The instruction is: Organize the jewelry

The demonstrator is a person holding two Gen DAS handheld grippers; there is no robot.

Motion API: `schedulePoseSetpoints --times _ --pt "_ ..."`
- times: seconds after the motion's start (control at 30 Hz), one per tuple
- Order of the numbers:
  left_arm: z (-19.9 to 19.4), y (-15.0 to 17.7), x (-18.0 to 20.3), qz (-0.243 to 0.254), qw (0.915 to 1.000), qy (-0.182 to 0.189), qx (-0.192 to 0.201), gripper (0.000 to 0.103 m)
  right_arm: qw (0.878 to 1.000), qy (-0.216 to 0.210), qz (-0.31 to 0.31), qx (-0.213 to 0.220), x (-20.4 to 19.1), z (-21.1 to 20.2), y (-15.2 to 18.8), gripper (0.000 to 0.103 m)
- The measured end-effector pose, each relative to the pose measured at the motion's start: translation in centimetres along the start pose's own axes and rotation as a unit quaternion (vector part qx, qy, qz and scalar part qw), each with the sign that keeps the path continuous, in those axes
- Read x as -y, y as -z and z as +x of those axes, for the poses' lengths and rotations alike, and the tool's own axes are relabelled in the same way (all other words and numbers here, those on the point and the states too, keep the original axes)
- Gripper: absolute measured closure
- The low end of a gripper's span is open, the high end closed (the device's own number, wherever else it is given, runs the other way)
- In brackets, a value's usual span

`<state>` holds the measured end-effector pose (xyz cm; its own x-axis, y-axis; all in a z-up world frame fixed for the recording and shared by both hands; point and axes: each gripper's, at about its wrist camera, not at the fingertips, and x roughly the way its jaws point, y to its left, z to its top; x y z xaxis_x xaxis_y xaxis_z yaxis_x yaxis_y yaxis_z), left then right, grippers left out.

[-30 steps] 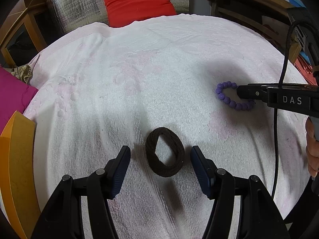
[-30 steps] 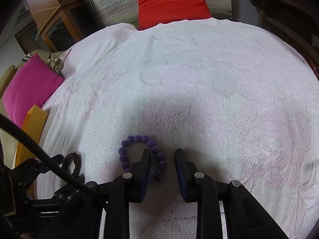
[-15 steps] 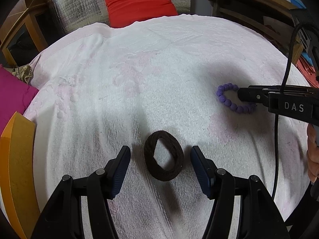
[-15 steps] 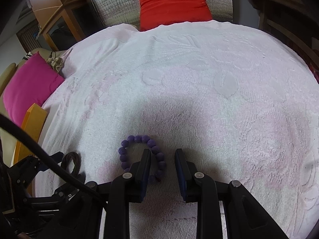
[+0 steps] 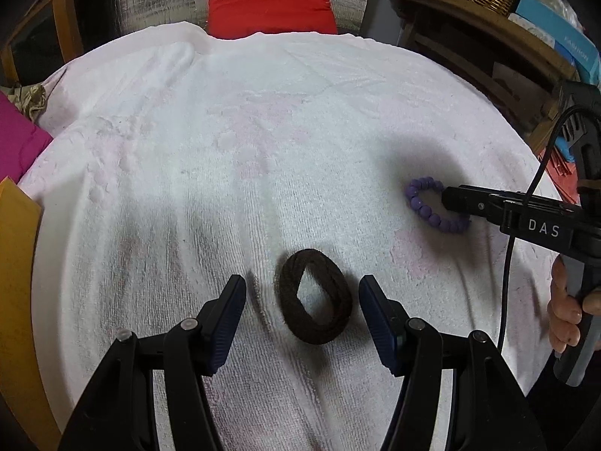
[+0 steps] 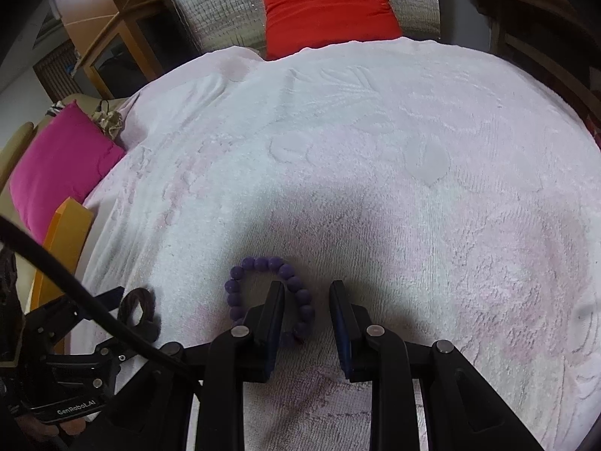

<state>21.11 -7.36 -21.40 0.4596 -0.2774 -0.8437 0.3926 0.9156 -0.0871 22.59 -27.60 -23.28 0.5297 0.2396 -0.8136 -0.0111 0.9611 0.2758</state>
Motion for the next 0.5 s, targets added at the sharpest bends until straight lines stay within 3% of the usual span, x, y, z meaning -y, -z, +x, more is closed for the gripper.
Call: schedulePoseSetpoints --times 0.2,0.27,0.33,0.4,0.5 --pt "0.0 0.1 0.6 0.005 1.0 -0.001 0.001 0.039 1.0 -0.007 0.002 -0.002 0.2 -0.1 0.0 0.074" --pt "0.0 0.0 0.9 0.007 1.0 -0.003 0.003 0.04 1.0 -0.013 0.004 -0.001 0.3 -0.1 0.0 0.069" --pt "0.1 -0.1 1.1 0.007 1.0 -0.001 0.006 0.046 1.0 -0.023 0.002 -0.001 0.3 -0.3 0.1 0.06" --pt "0.2 -0.2 1.1 0.011 0.9999 -0.005 0.007 0.054 1.0 -0.02 -0.007 0.003 -0.2 -0.3 0.2 0.06" --pt "0.4 -0.2 1.2 0.012 0.9999 -0.009 0.007 0.056 0.999 0.002 -0.035 0.008 -1.1 -0.1 0.4 0.062"
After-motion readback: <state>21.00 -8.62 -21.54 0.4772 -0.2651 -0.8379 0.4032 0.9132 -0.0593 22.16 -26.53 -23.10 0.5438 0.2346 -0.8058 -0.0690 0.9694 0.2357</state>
